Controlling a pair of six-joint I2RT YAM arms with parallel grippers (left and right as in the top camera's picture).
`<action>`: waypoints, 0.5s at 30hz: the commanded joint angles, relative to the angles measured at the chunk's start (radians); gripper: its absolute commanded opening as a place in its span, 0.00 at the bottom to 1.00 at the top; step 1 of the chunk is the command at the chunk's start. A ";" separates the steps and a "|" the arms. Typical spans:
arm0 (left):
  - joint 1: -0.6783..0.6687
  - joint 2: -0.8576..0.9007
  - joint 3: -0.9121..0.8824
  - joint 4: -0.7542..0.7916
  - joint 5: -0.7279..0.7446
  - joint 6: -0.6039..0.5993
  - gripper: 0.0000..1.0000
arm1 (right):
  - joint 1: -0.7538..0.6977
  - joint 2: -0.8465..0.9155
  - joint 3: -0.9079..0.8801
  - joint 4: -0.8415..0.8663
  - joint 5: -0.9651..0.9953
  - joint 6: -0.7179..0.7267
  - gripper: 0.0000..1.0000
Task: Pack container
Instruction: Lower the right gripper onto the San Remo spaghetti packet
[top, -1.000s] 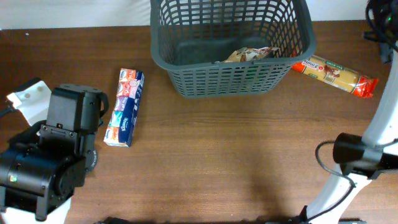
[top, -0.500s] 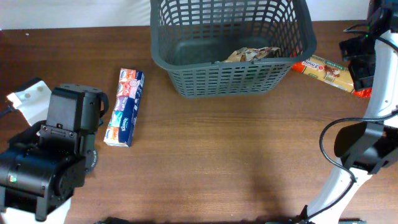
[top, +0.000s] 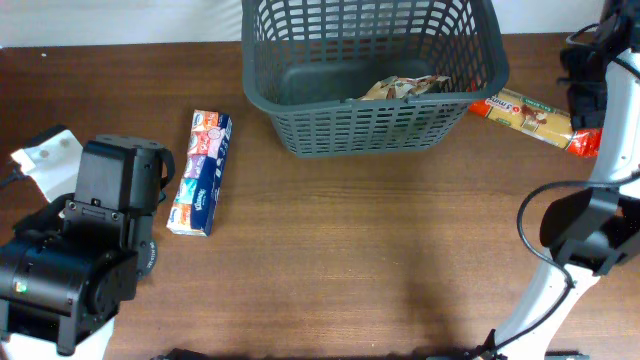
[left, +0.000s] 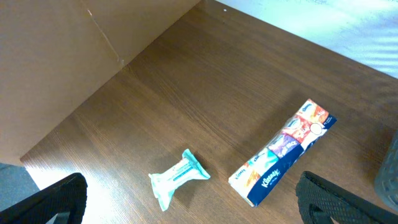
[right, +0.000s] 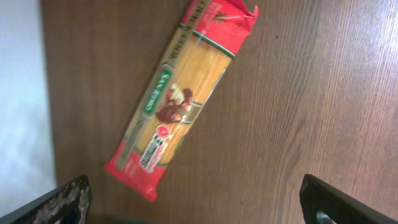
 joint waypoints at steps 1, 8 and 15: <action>0.004 0.000 0.008 -0.001 -0.003 -0.013 0.99 | -0.024 0.093 -0.004 -0.002 -0.041 0.020 0.99; 0.004 0.000 0.008 -0.002 -0.003 -0.013 0.99 | -0.049 0.206 -0.004 -0.026 -0.050 0.018 0.99; 0.004 0.000 0.008 -0.002 -0.003 -0.013 0.99 | -0.054 0.232 -0.005 0.032 -0.050 -0.011 0.99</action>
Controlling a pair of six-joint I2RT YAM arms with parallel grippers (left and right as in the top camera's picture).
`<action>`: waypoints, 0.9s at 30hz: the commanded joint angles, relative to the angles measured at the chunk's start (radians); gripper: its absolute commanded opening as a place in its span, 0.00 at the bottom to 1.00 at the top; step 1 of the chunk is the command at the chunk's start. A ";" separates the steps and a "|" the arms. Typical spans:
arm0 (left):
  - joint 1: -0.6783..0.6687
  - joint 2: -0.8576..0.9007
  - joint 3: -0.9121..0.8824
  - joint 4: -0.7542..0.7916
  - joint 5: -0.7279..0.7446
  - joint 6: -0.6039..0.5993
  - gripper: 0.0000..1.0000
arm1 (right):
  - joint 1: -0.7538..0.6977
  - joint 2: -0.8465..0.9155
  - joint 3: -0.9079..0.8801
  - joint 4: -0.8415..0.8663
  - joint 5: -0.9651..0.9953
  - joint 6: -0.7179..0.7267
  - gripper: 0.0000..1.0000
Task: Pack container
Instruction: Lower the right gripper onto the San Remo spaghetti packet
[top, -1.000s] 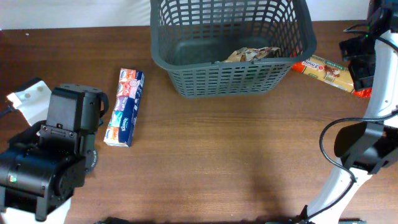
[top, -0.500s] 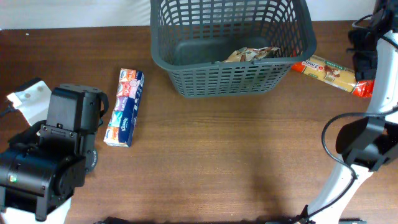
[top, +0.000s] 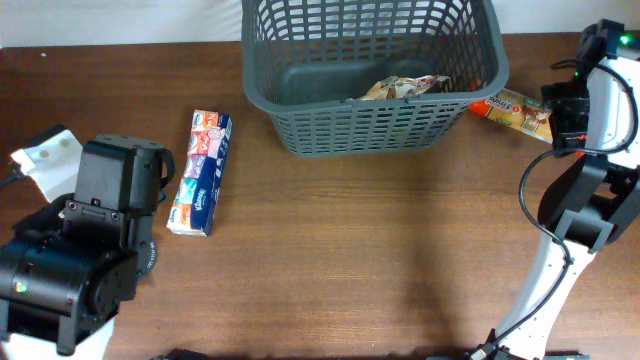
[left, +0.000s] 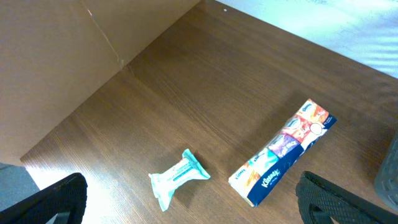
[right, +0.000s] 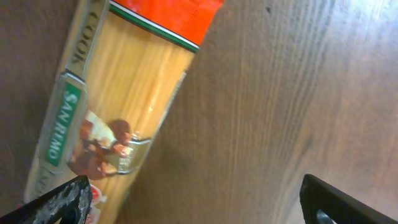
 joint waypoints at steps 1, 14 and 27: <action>0.004 0.000 0.008 -0.002 -0.003 -0.013 1.00 | -0.006 0.005 0.001 0.031 -0.004 -0.012 0.99; 0.004 0.000 0.008 -0.002 -0.003 -0.013 1.00 | 0.003 0.087 0.001 0.154 -0.162 0.045 0.99; 0.004 0.000 0.008 -0.002 -0.003 -0.013 0.99 | 0.000 0.138 0.002 0.170 -0.121 0.101 0.99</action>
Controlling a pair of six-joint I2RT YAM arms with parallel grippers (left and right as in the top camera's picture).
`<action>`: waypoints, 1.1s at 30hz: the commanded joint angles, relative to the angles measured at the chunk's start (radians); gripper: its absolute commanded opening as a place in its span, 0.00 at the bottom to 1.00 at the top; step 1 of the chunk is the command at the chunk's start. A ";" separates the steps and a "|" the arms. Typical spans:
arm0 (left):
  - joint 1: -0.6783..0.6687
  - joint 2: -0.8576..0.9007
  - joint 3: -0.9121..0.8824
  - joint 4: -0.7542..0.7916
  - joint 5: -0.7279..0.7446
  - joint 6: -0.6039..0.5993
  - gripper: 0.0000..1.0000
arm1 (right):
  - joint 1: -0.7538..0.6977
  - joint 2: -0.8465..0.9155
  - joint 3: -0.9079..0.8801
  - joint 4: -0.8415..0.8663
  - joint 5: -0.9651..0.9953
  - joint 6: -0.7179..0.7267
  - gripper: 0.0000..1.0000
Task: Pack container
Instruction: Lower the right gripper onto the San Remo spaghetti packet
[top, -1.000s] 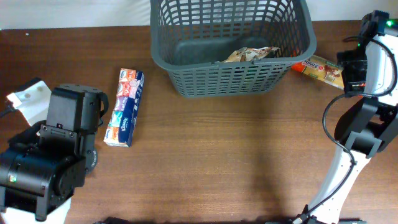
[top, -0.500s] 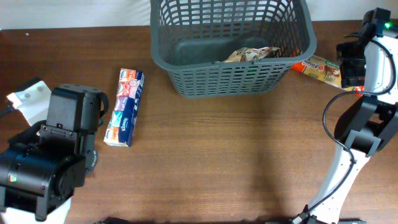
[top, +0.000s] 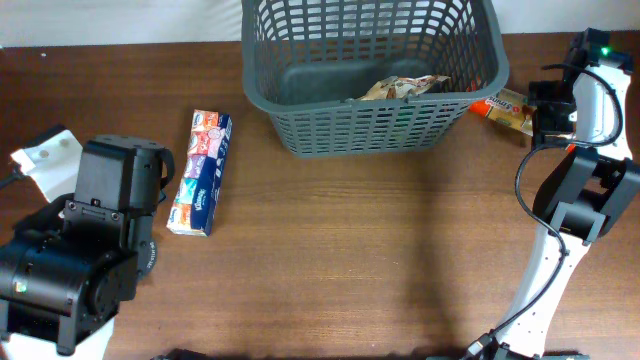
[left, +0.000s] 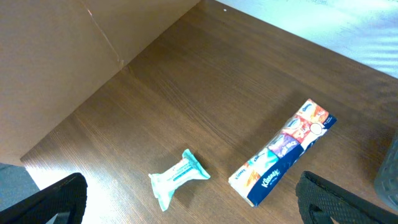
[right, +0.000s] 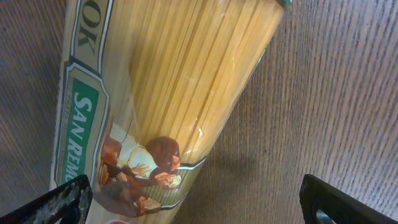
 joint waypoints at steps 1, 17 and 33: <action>0.004 0.000 0.008 -0.001 -0.003 -0.013 1.00 | -0.003 0.031 0.002 0.012 0.020 0.020 0.99; 0.004 0.000 0.008 -0.001 -0.003 -0.013 1.00 | -0.024 0.050 0.002 0.075 0.020 0.019 0.99; 0.004 0.000 0.008 -0.001 -0.003 -0.013 1.00 | -0.034 0.103 0.001 -0.203 0.118 0.124 0.99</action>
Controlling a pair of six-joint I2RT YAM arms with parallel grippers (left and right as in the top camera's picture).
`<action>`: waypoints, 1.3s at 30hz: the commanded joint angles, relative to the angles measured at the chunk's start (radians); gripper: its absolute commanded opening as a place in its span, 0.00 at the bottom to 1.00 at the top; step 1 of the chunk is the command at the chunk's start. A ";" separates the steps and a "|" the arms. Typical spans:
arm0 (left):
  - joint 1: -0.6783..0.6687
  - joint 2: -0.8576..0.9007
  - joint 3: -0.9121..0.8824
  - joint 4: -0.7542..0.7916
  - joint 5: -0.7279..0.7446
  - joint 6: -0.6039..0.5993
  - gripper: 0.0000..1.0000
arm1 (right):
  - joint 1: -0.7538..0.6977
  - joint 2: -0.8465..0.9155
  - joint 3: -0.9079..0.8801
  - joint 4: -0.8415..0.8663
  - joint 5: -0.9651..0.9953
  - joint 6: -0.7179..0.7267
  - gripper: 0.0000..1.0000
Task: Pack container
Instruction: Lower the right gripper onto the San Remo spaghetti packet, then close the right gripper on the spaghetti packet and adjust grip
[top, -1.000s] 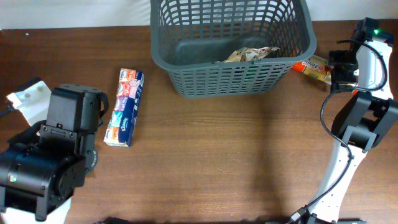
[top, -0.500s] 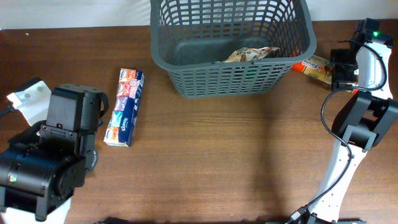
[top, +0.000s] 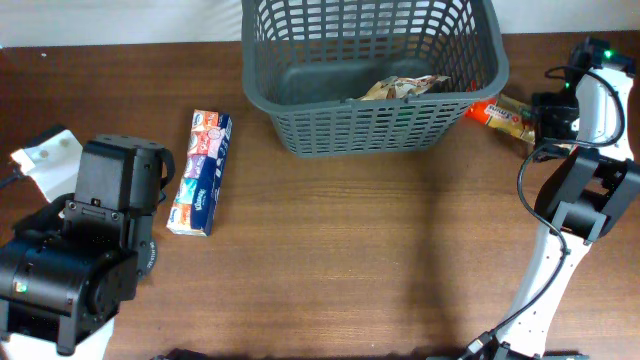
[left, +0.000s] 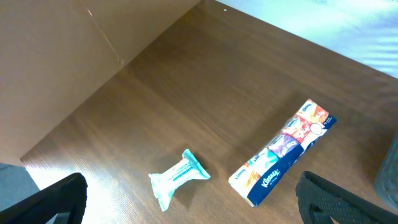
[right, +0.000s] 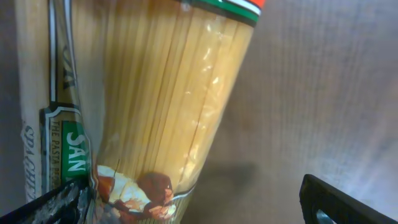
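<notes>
The dark grey basket (top: 370, 130) stands at the back middle with a crinkled snack bag (top: 405, 88) inside. A spaghetti packet (top: 503, 113) lies on the table just right of the basket. My right gripper (top: 552, 115) is over its right part. In the right wrist view the packet (right: 155, 106) fills the left half, lying between the wide-apart fingers of my open right gripper (right: 202, 202), close to the left finger (right: 62, 200). A Kleenex pack (left: 283, 152) and a wipes pack (left: 177, 177) lie ahead of my open left gripper (left: 193, 202).
The left arm (top: 100, 230) sits at the front left of the brown table (top: 350, 250), with the Kleenex pack (top: 200, 172) to its right and the wipes pack (top: 40, 155) behind it. The right arm's base (top: 585, 230) stands at the right edge.
The right gripper has come closer to the spaghetti packet, which now fills more of the wrist view and runs more upright in it. The left arm has not moved.
The open right gripper was high at the back right, above the spaghetti packet. It then stood lower and nearer the packet at each moment, and now straddles it beside the basket. The left arm, the Kleenex pack and the wipes have stayed put.
</notes>
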 joint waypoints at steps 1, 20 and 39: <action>0.004 0.000 0.008 -0.002 -0.003 -0.013 1.00 | -0.017 0.071 -0.022 -0.086 0.082 0.081 0.99; 0.004 0.000 0.008 -0.002 -0.003 -0.013 0.99 | -0.021 0.071 -0.022 0.240 -0.048 -0.203 0.99; 0.004 0.000 0.008 -0.002 -0.003 -0.013 1.00 | -0.022 0.072 -0.022 -0.013 0.097 0.019 0.99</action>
